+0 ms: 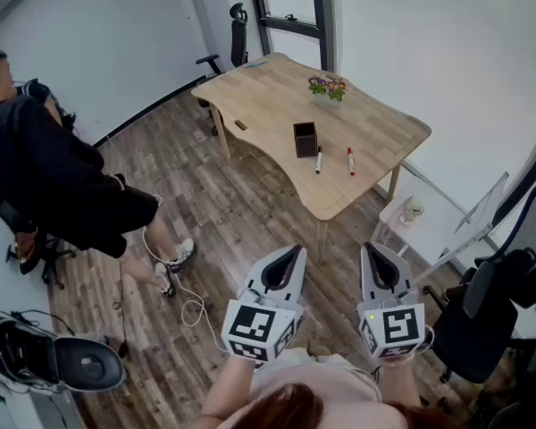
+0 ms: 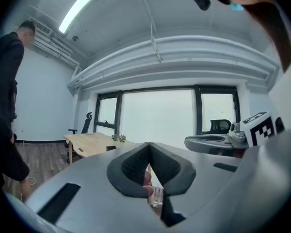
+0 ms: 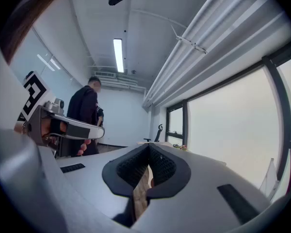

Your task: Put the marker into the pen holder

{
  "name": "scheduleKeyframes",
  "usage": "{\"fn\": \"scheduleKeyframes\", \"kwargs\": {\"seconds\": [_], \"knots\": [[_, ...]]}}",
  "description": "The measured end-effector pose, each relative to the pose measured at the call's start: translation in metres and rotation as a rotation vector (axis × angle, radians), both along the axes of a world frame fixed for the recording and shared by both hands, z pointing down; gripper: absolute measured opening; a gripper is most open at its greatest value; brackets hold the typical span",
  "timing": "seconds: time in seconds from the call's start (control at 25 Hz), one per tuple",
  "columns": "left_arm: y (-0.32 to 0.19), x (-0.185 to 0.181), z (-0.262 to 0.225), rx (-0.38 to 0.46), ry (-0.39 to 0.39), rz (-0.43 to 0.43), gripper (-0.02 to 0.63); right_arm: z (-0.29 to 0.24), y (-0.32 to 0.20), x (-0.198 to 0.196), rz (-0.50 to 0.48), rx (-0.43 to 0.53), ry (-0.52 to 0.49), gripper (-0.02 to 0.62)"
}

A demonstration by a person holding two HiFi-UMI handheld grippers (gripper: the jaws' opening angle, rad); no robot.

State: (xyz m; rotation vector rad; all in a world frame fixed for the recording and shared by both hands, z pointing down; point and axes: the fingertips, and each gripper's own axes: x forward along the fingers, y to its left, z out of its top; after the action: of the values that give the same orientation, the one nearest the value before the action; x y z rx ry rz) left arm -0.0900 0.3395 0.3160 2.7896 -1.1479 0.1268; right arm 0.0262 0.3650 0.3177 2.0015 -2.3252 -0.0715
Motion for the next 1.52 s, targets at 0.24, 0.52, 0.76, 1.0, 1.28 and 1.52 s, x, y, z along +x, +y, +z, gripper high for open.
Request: {"fn": "scheduleKeyframes", "kwargs": {"seconds": [0.24,0.52,0.76,1.0,1.28,1.52], "knots": [[-0.012,-0.014,0.000,-0.012,0.009,0.027,0.002,-0.002,-0.011,-0.014,0.026,0.013,-0.042,0.000],[-0.024,-0.025,0.006,-0.036,0.014,0.070,0.002,-0.001,-0.020,-0.028,0.060,0.028,-0.084,0.000],[-0.035,-0.033,0.014,-0.034,0.015,0.105,0.002,0.008,-0.029,-0.039,0.064,0.013,-0.074,0.000],[-0.050,-0.041,0.019,-0.037,0.021,0.130,0.002,0.007,-0.042,-0.042,0.113,0.017,-0.108,0.000],[-0.072,-0.037,0.022,-0.041,0.027,0.151,0.002,0.012,-0.064,-0.038,0.127,-0.003,-0.117,0.000],[-0.094,-0.028,0.026,-0.042,0.027,0.164,0.002,0.018,-0.087,-0.033,0.144,-0.007,-0.078,0.000]]}}
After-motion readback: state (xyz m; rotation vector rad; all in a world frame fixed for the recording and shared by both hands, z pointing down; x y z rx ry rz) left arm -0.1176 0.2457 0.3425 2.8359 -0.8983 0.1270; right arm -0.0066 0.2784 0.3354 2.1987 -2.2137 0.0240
